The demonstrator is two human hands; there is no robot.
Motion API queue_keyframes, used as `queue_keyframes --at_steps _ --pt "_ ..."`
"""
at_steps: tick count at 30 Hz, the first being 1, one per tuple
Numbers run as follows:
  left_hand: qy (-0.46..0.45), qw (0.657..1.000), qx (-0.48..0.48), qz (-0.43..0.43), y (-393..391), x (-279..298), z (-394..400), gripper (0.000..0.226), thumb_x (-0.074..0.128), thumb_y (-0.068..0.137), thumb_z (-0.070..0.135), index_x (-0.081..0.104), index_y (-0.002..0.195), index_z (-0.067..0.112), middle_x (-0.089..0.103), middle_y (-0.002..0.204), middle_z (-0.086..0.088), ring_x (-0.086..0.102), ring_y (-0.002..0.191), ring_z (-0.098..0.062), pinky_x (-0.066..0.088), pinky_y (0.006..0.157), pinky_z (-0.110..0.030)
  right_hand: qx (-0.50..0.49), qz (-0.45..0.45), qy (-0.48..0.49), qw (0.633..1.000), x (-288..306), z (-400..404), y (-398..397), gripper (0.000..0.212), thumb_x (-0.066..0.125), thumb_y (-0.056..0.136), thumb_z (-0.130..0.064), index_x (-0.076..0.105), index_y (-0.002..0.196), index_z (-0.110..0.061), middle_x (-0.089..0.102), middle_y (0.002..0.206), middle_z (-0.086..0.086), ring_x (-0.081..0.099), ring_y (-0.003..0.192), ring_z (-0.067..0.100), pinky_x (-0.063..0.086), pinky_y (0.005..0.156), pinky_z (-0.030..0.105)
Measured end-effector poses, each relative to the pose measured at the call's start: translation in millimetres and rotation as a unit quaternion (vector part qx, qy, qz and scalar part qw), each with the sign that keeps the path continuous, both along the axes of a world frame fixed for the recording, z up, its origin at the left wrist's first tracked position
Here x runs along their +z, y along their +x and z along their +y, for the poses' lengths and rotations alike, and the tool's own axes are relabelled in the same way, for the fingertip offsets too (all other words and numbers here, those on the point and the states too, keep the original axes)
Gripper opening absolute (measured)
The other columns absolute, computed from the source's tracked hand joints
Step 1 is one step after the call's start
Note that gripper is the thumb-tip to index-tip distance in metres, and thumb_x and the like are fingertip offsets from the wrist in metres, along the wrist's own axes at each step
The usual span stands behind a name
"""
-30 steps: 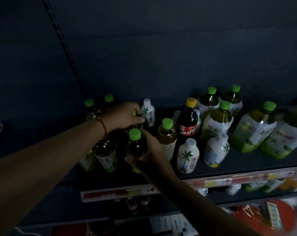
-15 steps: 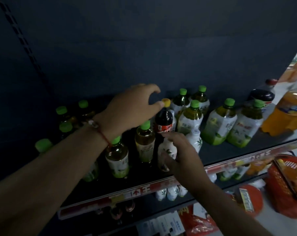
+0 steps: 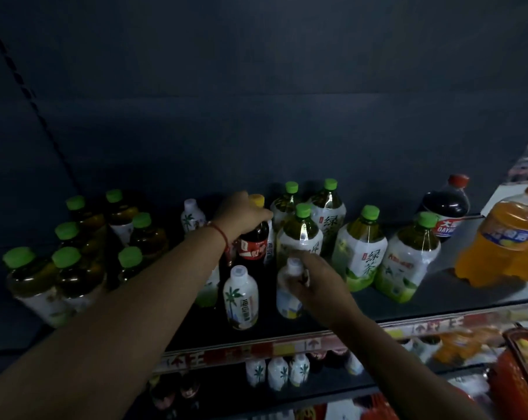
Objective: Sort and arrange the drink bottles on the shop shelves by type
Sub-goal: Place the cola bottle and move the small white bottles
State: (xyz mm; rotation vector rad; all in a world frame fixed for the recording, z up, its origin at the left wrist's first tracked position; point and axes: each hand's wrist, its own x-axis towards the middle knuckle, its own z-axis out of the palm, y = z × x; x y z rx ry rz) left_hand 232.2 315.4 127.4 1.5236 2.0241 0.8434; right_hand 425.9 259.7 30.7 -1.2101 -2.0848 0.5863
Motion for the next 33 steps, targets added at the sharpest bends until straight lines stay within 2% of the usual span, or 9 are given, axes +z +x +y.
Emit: queue_keyframes --at_steps 3,8,12,19,23,25,27,31,33 --pt "0.014 0.994 0.04 -0.096 14.4 -21.1 -10.4 0.028 0.076 0.076 0.036 0.061 0.06 0.019 0.066 0.068 0.001 0.066 0.075 -0.022 0.051 0.069 -0.032 0.028 -0.019 0.011 0.999 -3.9 8.3 6.1 0.041 0.067 0.088 -0.027 0.054 0.127 -0.024 0.059 0.119 -0.003 0.056 0.105 0.015 0.045 0.081 0.027" --pt "0.069 0.981 0.079 -0.164 34.5 -36.4 -26.7 0.011 0.075 0.082 0.03 0.07 0.085 0.021 0.068 0.077 0.007 0.064 0.074 -0.009 0.042 0.058 -0.022 0.071 -0.007 0.035 0.997 -11.7 18.7 12.6 0.049 0.069 0.086 -0.022 0.053 0.132 -0.019 0.06 0.122 0.001 0.056 0.109 0.017 0.041 0.084 0.022" --pt "0.094 0.979 0.108 -0.143 37.7 -42.2 -32.7 0.022 0.071 0.083 0.036 0.069 0.079 0.014 0.07 0.075 -0.003 0.067 0.074 -0.017 0.046 0.063 -0.026 0.089 0.016 0.057 0.994 -17.4 20.2 16.5 0.055 0.07 0.086 -0.019 0.05 0.137 -0.019 0.06 0.127 0.001 0.055 0.113 0.015 0.049 0.091 0.027" --pt "0.239 0.937 0.18 -0.182 48.6 -0.5 -51.8 0.012 0.071 0.085 0.027 0.066 0.078 0.018 0.067 0.073 0.008 0.063 0.072 -0.001 0.045 0.065 -0.021 0.118 0.026 0.054 0.991 -15.2 22.0 23.8 0.062 0.068 0.084 -0.013 0.047 0.142 -0.019 0.056 0.133 0.002 0.053 0.121 0.016 0.047 0.098 0.027" --pt "0.332 0.91 0.183 -0.167 51.9 34.9 -72.3 0.009 0.07 0.086 0.025 0.069 0.084 0.016 0.067 0.073 0.011 0.062 0.068 0.005 0.045 0.06 -0.008 0.104 0.046 -0.031 0.993 -5.6 20.1 23.4 0.06 0.065 0.086 -0.013 0.047 0.141 -0.028 0.054 0.133 -0.006 0.051 0.12 0.01 0.047 0.099 0.028" --pt "0.364 0.896 0.18 -0.179 51.3 47.5 -84.1 0.01 0.069 0.086 0.025 0.07 0.086 0.015 0.069 0.077 0.009 0.063 0.071 0.003 0.049 0.065 -0.012 0.107 0.053 -0.069 0.99 -3.4 20.6 23.5 0.058 0.065 0.086 -0.015 0.048 0.139 -0.03 0.055 0.132 -0.009 0.053 0.119 0.008 0.048 0.099 0.031" --pt "0.382 0.879 0.179 -0.222 50.9 55.5 -95.1 0.008 0.068 0.084 0.028 0.069 0.08 0.022 0.07 0.079 0.008 0.066 0.077 -0.005 0.055 0.074 -0.026 0.112 0.077 -0.107 0.985 -0.1 19.9 25.5 0.053 0.066 0.085 -0.019 0.052 0.134 -0.033 0.058 0.128 -0.011 0.056 0.115 0.006 0.051 0.096 0.033" --pt "0.377 0.84 0.175 -0.348 57.5 57.8 -111.0 0.01 0.069 0.084 0.027 0.069 0.074 0.029 0.075 0.093 0.001 0.071 0.092 -0.017 0.057 0.085 -0.042 0.087 0.173 -0.202 0.96 16.2 19.1 34.9 0.034 0.067 0.086 -0.013 0.061 0.108 -0.038 0.066 0.101 -0.016 0.062 0.096 -0.006 0.052 0.083 0.024" --pt "0.349 0.83 0.177 -0.397 62.8 52.3 -114.6 0.017 0.068 0.087 0.027 0.071 0.071 0.031 0.075 0.097 -0.001 0.071 0.094 -0.018 0.057 0.082 -0.041 0.092 0.228 -0.235 0.94 25.0 15.3 40.9 0.047 0.07 0.083 -0.008 0.057 0.121 -0.033 0.066 0.108 -0.011 0.063 0.104 0.002 0.054 0.087 0.031"
